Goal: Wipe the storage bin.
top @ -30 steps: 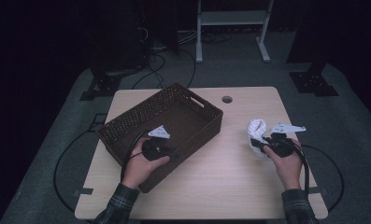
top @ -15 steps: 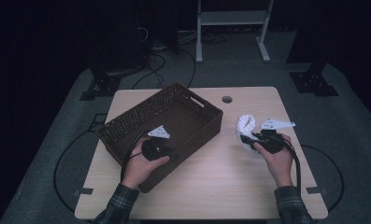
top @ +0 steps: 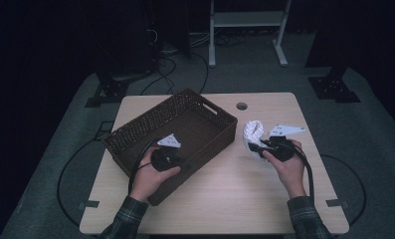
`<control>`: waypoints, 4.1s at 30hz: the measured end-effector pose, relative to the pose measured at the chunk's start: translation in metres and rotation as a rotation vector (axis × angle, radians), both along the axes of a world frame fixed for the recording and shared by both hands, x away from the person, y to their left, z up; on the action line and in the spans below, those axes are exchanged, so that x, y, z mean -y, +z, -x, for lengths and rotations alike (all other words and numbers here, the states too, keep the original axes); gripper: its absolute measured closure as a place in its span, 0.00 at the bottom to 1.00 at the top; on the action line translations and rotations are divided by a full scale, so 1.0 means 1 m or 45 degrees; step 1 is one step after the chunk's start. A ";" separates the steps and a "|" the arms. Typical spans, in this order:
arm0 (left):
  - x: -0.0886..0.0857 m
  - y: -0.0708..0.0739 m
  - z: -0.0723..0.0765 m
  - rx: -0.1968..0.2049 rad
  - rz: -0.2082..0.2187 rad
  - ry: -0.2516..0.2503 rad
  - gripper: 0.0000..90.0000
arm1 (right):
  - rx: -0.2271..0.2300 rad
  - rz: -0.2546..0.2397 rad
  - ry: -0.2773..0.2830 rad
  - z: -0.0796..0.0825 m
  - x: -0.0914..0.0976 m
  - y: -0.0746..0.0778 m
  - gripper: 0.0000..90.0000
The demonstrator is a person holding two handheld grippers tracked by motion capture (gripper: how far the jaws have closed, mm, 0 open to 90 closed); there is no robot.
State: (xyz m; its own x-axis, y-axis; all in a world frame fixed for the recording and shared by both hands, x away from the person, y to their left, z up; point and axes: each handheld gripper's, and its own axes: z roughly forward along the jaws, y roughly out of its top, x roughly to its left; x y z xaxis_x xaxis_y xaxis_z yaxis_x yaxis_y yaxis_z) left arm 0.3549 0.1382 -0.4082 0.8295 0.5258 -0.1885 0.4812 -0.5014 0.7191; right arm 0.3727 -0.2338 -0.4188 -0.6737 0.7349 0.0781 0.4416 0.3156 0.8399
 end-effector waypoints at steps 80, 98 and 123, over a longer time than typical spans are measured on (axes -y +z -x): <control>0.000 0.000 -0.001 -0.006 0.003 -0.003 0.78 | -0.172 0.118 0.096 -0.041 -0.050 -0.056 0.79; -0.001 0.000 -0.001 -0.011 0.007 -0.003 0.78 | -0.031 0.018 0.139 -0.024 -0.050 -0.018 0.80; 0.000 0.000 -0.001 -0.010 0.004 -0.003 0.78 | -0.014 0.021 0.167 -0.021 -0.062 -0.015 0.80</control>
